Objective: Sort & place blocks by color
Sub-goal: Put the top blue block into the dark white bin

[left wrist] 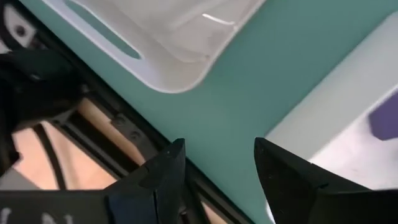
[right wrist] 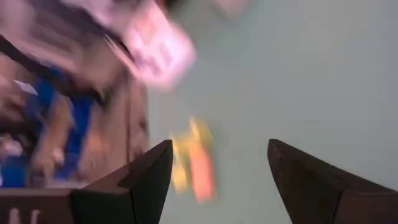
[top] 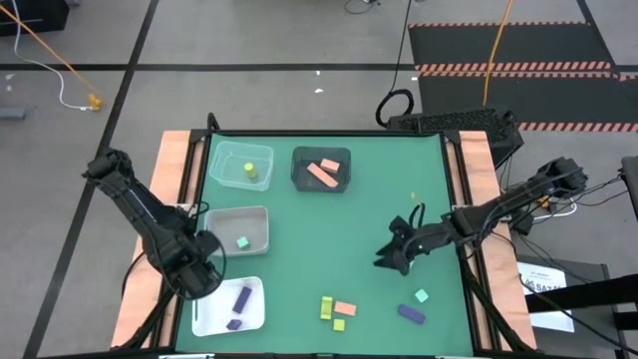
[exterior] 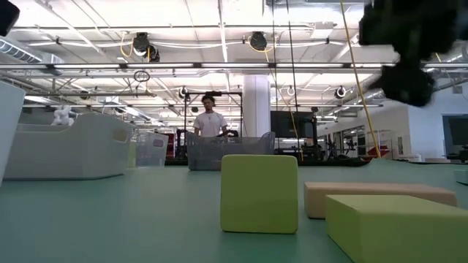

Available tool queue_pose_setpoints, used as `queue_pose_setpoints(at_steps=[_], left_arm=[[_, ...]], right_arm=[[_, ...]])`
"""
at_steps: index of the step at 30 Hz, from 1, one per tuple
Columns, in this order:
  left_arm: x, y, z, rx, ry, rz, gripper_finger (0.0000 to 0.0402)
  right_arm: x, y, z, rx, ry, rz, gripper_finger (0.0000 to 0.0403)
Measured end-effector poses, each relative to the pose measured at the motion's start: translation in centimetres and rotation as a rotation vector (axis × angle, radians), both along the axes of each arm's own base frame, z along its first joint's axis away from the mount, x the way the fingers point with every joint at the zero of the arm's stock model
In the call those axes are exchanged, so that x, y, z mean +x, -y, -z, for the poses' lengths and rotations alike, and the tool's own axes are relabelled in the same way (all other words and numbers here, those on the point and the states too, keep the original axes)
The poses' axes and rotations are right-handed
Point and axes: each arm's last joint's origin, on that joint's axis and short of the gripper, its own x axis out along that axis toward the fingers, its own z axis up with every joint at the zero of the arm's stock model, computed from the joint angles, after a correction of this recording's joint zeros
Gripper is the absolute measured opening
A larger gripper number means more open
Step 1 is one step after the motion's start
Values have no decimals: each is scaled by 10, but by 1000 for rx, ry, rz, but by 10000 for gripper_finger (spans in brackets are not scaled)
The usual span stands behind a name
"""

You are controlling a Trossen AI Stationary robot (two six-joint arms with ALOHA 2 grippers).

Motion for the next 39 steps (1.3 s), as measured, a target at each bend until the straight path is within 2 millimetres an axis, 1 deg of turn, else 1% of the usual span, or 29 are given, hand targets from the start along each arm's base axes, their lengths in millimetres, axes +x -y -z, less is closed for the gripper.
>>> queue_pose_setpoints(at_steps=[4, 8, 10, 12, 14, 15, 17, 20, 22, 25, 27, 29, 36, 39], left_arm=[[2, -2, 0, 9, 4, -31, 191], [3, -2, 0, 19, 30, -92, 191], [4, -1, 0, 8, 41, -113, 191], [6, 1, 0, -10, 58, -134, 191], [8, 3, 0, -30, 76, -165, 191], [8, 4, 0, -38, 84, -185, 191], [10, 6, 0, -56, 101, -222, 191], [11, 7, 0, -73, 114, -283, 191], [12, 8, 0, -81, 120, -317, 191], [13, 9, 0, -86, 133, -361, 191], [14, 9, 0, -82, 150, -395, 191], [14, 8, 0, -71, 170, -424, 191], [16, 8, 0, -53, 218, -483, 191], [16, 8, 0, -53, 218, -495, 191]], right_arm=[[12, 6, -23, -58, 278, 160, 251], [18, 15, -44, -173, 516, 182, 251], [19, 19, -52, -276, 582, 180, 251], [19, 21, -59, -404, 581, 154, 251], [18, 22, -66, -542, 509, 99, 251], [17, 23, -67, -616, 438, 53, 251], [12, 24, -69, -774, 264, -82, 251], [0, 27, -72, -951, 5, -304, 251], [-8, 29, -70, -993, -136, -441, 251], [-20, 29, -57, -960, -286, -659, 251], [-24, 28, -49, -941, -338, -783, 251], [-26, 28, -38, -944, -386, -868, 251], [-22, 25, -8, -986, -424, -1057, 251], [-21, 22, 4, -984, -401, -1119, 251]])
